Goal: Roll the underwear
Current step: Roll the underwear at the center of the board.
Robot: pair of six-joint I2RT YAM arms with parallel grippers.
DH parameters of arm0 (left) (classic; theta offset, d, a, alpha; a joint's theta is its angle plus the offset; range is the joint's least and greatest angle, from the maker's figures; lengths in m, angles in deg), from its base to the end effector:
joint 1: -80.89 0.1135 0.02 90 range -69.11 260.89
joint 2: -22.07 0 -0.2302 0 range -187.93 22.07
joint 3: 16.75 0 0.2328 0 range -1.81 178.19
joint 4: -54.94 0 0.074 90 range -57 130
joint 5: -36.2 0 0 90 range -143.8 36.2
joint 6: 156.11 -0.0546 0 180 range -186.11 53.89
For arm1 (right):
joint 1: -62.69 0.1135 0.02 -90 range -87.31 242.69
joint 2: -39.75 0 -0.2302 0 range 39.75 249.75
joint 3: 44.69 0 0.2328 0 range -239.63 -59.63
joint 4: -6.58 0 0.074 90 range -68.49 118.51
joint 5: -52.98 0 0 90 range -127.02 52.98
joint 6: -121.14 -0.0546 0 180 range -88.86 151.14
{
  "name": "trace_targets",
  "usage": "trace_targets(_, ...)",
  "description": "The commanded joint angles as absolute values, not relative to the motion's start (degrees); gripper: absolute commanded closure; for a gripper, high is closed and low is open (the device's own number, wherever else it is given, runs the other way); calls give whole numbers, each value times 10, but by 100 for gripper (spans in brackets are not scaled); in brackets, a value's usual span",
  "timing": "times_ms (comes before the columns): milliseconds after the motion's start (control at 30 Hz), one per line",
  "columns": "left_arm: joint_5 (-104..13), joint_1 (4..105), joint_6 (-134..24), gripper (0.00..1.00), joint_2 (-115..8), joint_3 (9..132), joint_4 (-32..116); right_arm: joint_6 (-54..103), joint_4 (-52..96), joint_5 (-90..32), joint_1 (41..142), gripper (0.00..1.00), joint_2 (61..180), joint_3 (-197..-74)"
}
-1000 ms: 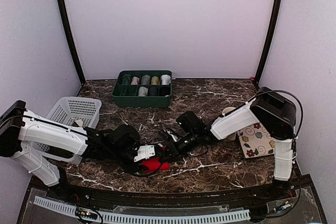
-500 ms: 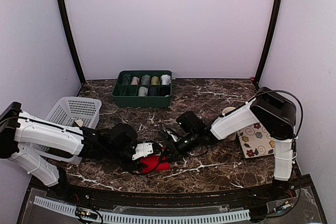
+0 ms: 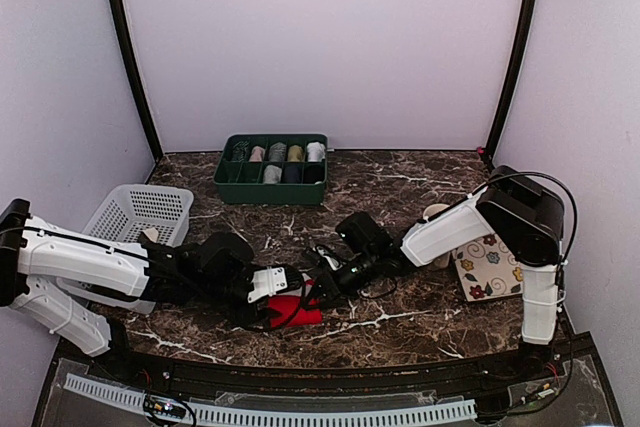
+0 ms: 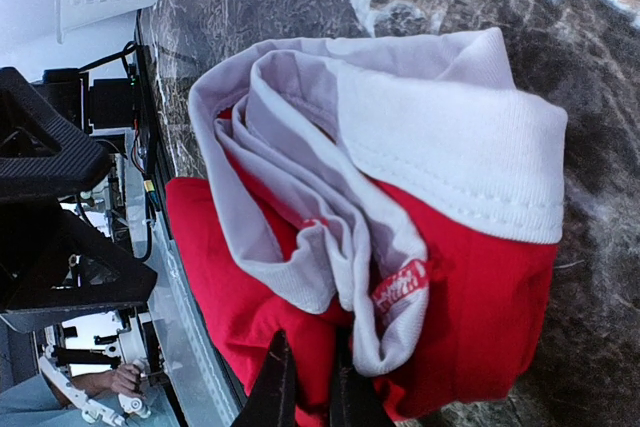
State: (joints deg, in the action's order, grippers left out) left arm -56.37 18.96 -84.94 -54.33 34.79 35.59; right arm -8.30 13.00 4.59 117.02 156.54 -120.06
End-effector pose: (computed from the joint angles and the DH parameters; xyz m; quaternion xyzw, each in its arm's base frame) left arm 0.1289 -0.2364 0.1497 0.5900 0.7072 -0.1237 0.3693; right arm 0.1894 0.3261 0.0799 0.2397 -0.8483 -0.4719 0.0121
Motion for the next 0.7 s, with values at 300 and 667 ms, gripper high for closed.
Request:
trace_targets(300,-533,181,-874,43,-582,361,373,-84,202,-11,1172,100,1600,-1178)
trace_targets(667,-530,161,-878,45,-628,392,365,-86,205,-12,1172,100,1603,-1181)
